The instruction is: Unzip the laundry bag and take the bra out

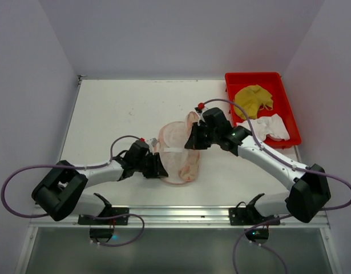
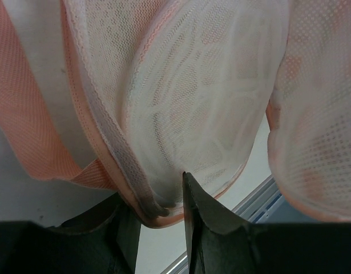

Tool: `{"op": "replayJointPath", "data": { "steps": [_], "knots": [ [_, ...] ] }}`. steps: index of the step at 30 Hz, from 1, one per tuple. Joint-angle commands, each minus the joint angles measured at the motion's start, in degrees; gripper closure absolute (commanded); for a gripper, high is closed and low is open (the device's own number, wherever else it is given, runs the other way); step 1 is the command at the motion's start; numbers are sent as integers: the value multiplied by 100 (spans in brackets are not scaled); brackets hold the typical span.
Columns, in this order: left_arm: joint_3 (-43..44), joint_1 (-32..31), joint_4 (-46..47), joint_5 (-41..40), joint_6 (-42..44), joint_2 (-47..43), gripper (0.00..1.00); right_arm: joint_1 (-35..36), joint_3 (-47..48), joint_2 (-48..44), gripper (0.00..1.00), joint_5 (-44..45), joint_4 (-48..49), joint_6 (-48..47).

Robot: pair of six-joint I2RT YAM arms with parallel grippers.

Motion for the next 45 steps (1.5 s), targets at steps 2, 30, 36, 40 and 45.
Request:
{"op": "replayJointPath", "data": {
  "steps": [2, 30, 36, 40, 45],
  "knots": [
    [48, -191, 577, 66, -202, 196, 64, 196, 99, 549, 100, -722, 1066, 353],
    [-409, -218, -476, -1049, -694, -919, 12, 363, -209, 2511, 100, -2279, 3274, 977],
    [-436, -209, -1162, -1471, -738, -1683, 15, 372, -33, 2414, 100, -2200, 3107, 925],
    [-436, -201, -1663, -1875, -712, -1931, 17, 372, 28, 2589, 100, -2278, 3246, 1029],
    [-462, -113, -1883, -1955, -721, -2089, 18, 372, -51, 2765, 89, -2410, 3598, 1285]
  ]
}}
